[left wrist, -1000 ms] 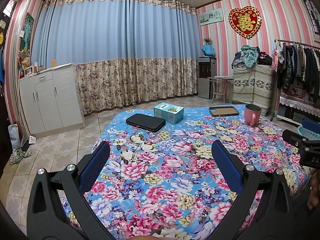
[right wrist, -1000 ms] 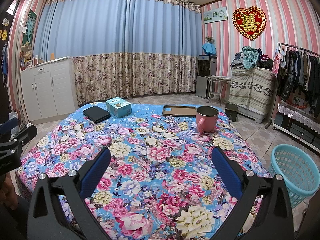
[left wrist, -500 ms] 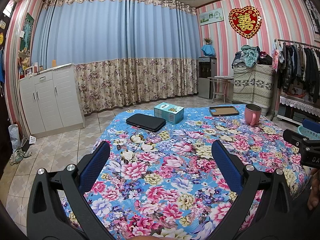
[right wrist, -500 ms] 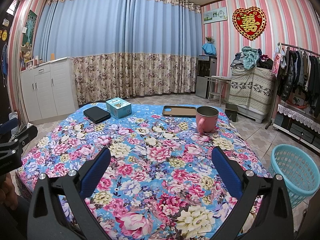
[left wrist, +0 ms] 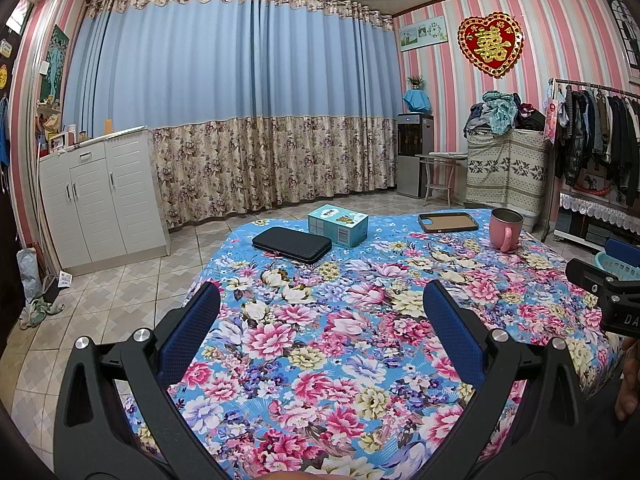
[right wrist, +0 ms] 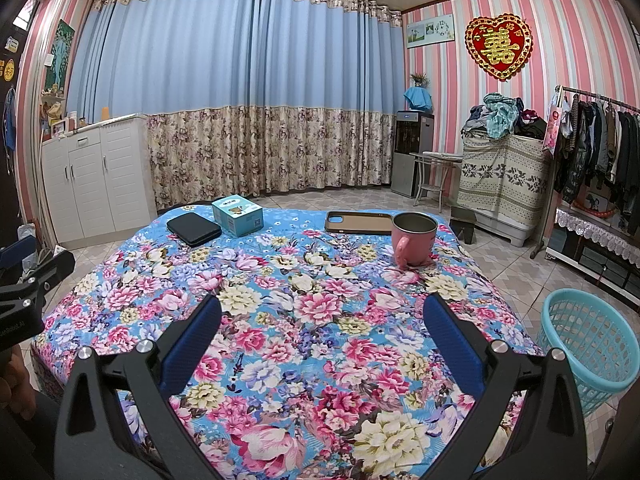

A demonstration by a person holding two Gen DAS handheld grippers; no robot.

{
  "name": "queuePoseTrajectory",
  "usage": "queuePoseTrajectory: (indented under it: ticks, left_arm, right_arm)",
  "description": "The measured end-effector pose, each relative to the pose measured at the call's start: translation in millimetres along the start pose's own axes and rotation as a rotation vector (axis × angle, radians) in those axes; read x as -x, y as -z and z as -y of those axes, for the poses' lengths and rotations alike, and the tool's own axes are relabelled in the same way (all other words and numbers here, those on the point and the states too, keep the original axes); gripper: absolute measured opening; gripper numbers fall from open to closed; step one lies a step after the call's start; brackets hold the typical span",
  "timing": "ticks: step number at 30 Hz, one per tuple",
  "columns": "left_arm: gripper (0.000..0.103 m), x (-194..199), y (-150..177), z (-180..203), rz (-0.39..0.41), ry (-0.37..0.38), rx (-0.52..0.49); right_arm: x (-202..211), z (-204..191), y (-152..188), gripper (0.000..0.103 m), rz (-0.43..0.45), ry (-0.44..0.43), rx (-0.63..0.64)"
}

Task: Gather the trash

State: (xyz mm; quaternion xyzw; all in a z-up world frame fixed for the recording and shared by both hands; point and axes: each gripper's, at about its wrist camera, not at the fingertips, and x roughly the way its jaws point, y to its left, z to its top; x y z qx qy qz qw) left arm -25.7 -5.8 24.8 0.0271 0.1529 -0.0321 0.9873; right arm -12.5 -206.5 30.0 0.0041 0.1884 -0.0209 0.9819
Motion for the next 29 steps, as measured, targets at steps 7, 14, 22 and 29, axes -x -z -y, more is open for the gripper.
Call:
queuePoseTrajectory:
  ticks: [7,14,22,29]
  left_arm:
    - [0.098,-0.3,0.0,-0.3,-0.001,-0.001,0.000]
    - [0.098,0.8,0.6,1.6,0.001,0.004,0.000]
    - [0.098,0.2,0.8,1.7,-0.006,0.005,0.007]
    - [0.098,-0.5,1.3,1.3,-0.009,0.005,0.013]
  right_arm:
    - [0.0,-0.2,0.0,0.098,0.000,0.000,0.000]
    - [0.1,0.1,0.1,0.098,0.000,0.000,0.001]
    - [0.0,0.0,0.1,0.098,0.000,0.001,0.001]
    - [0.8,0.2,0.0,0.098,-0.001,0.001,-0.001]
